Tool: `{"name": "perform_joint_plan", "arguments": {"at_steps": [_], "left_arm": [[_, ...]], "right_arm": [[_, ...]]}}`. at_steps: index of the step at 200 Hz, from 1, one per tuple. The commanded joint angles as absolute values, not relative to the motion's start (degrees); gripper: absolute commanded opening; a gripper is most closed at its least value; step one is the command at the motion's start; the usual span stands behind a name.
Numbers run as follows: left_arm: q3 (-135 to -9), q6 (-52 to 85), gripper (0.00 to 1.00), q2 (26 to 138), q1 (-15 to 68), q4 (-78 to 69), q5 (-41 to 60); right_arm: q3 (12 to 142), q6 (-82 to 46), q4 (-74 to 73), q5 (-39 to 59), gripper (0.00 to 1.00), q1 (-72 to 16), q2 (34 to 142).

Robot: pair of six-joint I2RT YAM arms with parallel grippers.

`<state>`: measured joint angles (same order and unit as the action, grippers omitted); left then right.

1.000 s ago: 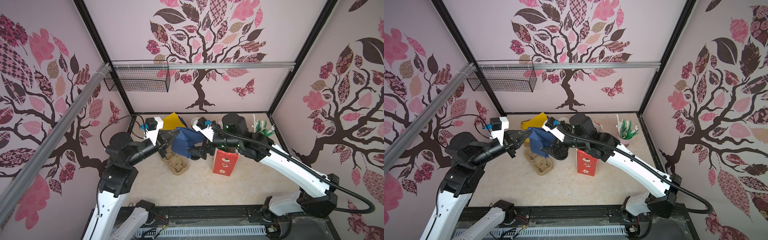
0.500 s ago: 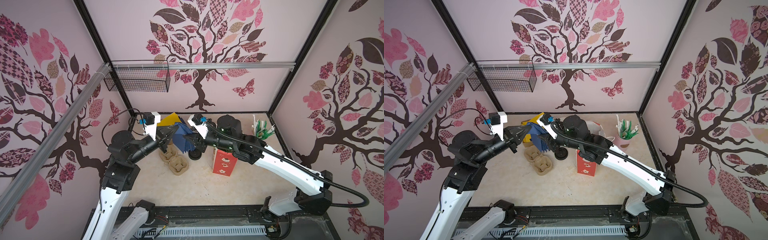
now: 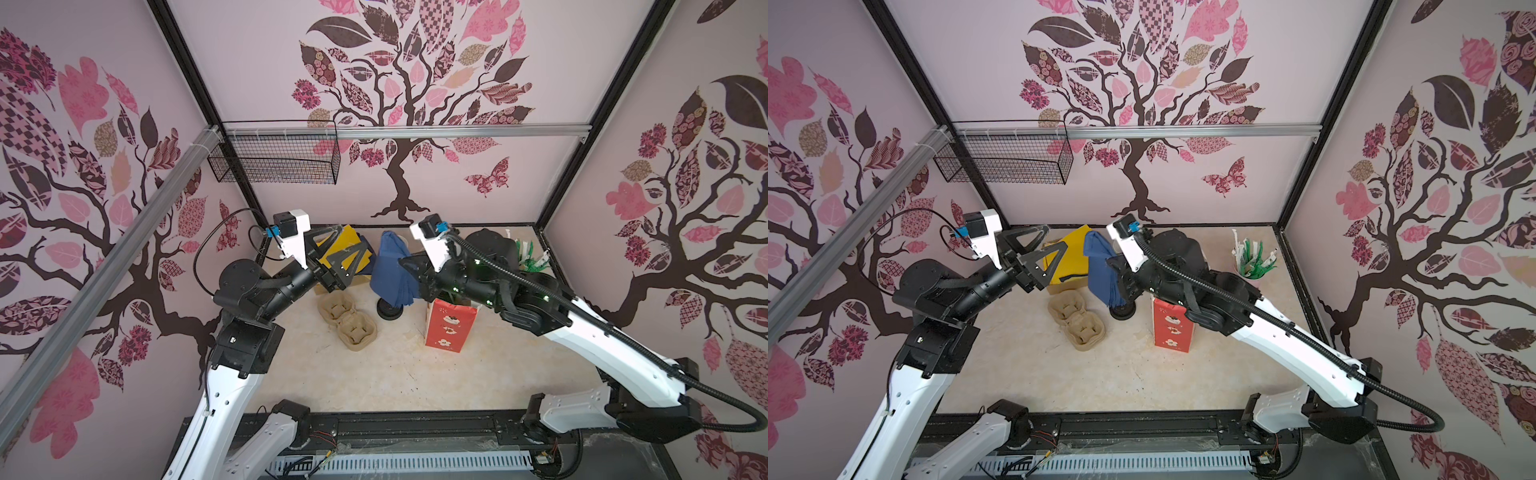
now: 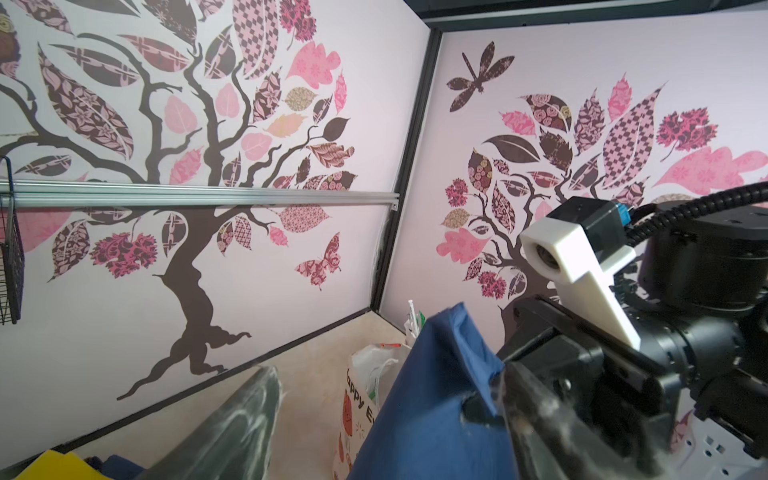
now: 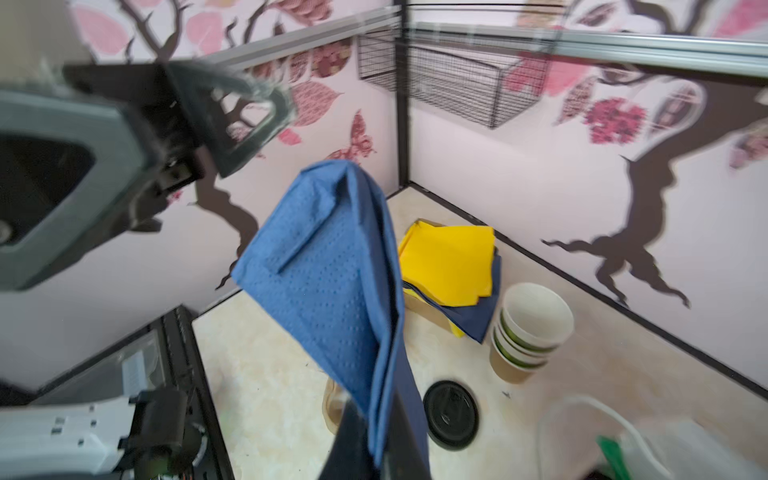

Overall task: Pack the takeout coffee
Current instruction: 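Carry the blue napkins over the bag with the right gripper while the left withdraws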

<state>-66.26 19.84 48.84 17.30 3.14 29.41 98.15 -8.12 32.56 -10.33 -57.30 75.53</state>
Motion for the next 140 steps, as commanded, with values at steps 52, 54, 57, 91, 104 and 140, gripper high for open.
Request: {"name": "perform_joint_plan", "arguments": {"at_steps": [52,54,57,91,104,140], "left_arm": [[-59.6,20.8,0.9,53.4,21.9,7.1,30.8],[-59.6,20.5,0.9,53.6,22.2,7.4,30.6],[-59.6,20.2,0.9,53.8,22.6,7.9,30.4],[-57.8,20.9,0.9,53.3,24.1,8.4,27.9],[-57.1,21.0,0.9,52.8,24.2,8.5,27.1],[-55.7,21.2,0.89,51.8,24.2,9.5,24.9]], "right_arm": [[121.2,-34.0,67.3,-40.5,0.0,-50.4,80.8],[121.1,-34.1,67.4,-40.4,0.0,-49.9,80.9],[120.9,-34.1,67.5,-40.3,0.0,-49.2,81.2],[113.8,-32.7,61.9,-31.7,0.0,-41.4,82.9],[111.7,-33.2,61.0,-29.4,0.0,-40.7,84.0],[111.2,-35.9,62.5,-22.3,0.0,-40.3,86.7]]}}
